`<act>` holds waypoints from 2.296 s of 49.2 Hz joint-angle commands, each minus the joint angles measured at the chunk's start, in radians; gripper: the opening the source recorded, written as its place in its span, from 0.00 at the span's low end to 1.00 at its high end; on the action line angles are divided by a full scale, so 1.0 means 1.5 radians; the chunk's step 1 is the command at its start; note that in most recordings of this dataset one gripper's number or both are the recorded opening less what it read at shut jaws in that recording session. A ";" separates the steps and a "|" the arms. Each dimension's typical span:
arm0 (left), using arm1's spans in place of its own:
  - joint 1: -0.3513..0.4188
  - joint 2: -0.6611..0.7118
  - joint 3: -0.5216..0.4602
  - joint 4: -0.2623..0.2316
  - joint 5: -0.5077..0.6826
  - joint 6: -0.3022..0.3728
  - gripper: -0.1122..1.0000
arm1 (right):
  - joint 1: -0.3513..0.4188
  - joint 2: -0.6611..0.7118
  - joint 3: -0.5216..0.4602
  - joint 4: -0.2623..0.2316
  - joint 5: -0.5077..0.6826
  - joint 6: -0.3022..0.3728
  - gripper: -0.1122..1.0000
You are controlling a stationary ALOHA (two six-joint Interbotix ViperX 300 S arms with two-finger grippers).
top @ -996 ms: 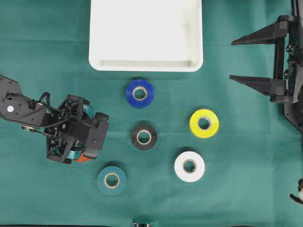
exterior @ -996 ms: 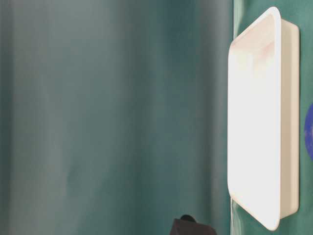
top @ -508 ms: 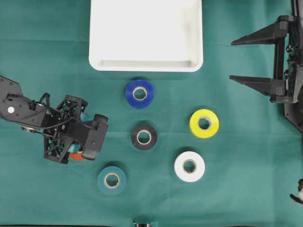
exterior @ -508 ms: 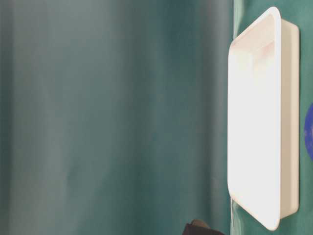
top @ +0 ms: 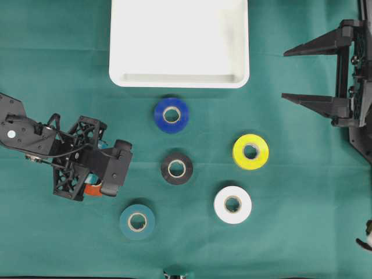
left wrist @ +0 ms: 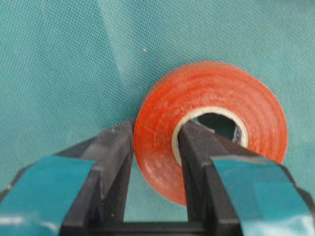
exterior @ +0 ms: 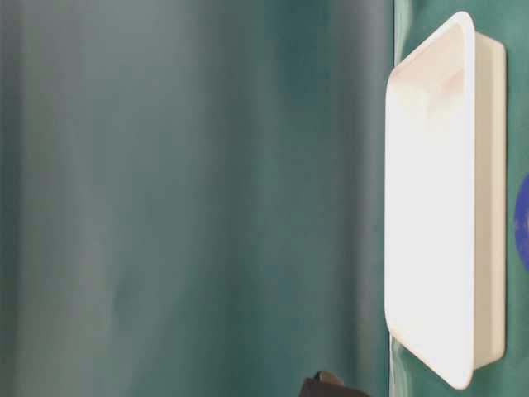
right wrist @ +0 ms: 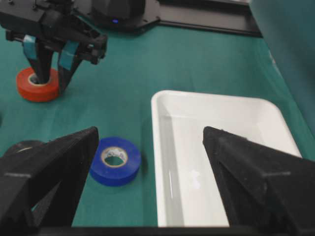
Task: Pick up the tape from a random location and place it into the white case.
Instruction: 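Close the left gripper on the orange-red tape roll and lift, then carry the orange-red tape with the left gripper over the white tray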
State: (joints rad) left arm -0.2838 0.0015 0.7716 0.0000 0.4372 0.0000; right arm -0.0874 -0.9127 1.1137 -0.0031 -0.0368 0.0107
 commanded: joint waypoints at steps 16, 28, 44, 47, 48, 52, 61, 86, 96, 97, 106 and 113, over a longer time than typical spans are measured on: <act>-0.007 -0.074 -0.065 -0.004 0.105 -0.009 0.30 | -0.001 0.004 -0.020 0.000 0.011 0.001 0.91; -0.011 -0.137 -0.120 -0.003 0.205 -0.026 0.30 | -0.001 0.004 -0.021 0.000 0.013 0.000 0.91; -0.016 -0.213 -0.218 0.002 0.328 -0.026 0.30 | 0.000 0.004 -0.022 0.000 0.016 0.001 0.91; -0.016 -0.220 -0.235 0.005 0.357 -0.025 0.30 | 0.000 0.005 -0.022 0.000 0.017 0.001 0.91; -0.016 -0.223 -0.243 0.006 0.366 -0.025 0.30 | 0.000 0.004 -0.022 0.000 0.017 0.001 0.91; -0.017 -0.230 -0.270 0.009 0.404 -0.025 0.30 | -0.001 0.004 -0.024 -0.001 0.016 0.001 0.91; -0.016 -0.238 -0.317 0.017 0.454 -0.025 0.30 | -0.001 0.004 -0.024 0.000 0.017 0.001 0.91; -0.004 -0.236 -0.320 0.017 0.458 -0.025 0.30 | 0.000 0.004 -0.024 0.000 0.017 0.001 0.91; 0.031 -0.235 -0.313 0.017 0.455 -0.025 0.30 | -0.001 0.005 -0.022 0.000 0.017 0.001 0.91; 0.036 -0.236 -0.311 0.017 0.455 -0.025 0.30 | 0.000 0.005 -0.022 0.000 0.017 0.001 0.91; 0.102 -0.238 -0.310 0.017 0.454 -0.025 0.30 | -0.001 0.005 -0.024 0.000 0.017 0.001 0.91; 0.168 -0.241 -0.309 0.017 0.454 -0.025 0.30 | 0.000 0.005 -0.024 0.000 0.017 0.001 0.91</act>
State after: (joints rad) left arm -0.0813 -0.3390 0.3206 0.0245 1.1244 -0.0368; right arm -0.0859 -0.9112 1.1060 -0.0031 -0.0077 0.0107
